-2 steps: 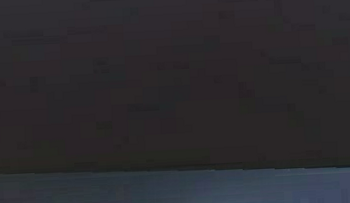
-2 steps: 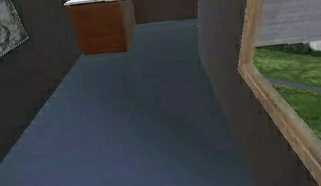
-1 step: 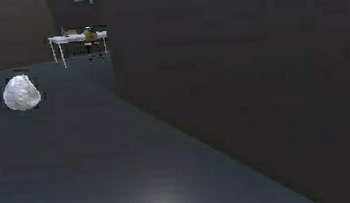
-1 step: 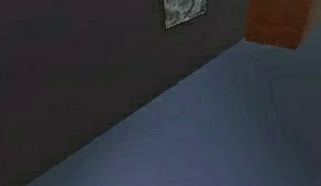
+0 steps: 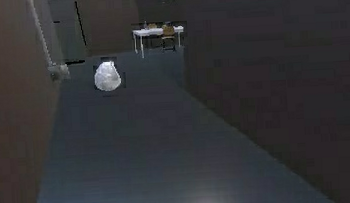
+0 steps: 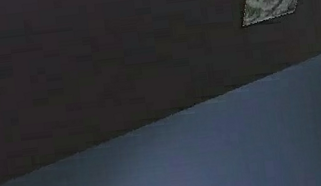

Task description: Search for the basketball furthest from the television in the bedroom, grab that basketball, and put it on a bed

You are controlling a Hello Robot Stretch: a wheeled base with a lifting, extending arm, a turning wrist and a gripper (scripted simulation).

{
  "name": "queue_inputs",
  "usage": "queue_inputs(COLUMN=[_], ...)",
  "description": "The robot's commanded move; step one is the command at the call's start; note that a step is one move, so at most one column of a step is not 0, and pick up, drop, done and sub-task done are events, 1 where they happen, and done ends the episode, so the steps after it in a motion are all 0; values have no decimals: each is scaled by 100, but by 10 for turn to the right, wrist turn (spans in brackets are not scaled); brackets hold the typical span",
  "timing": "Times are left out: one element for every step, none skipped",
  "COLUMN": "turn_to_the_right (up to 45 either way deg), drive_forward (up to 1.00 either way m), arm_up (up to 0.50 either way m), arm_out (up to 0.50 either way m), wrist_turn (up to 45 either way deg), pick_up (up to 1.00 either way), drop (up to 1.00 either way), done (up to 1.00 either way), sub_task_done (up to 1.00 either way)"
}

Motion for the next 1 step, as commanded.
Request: queue_inputs(turn_to_the_right=[-30], drive_forward=[0], arm_up=[0], arm_out=[0], wrist_turn=[0], pick_up=[0], drop=[0], done=[0], sub_task_done=[0])
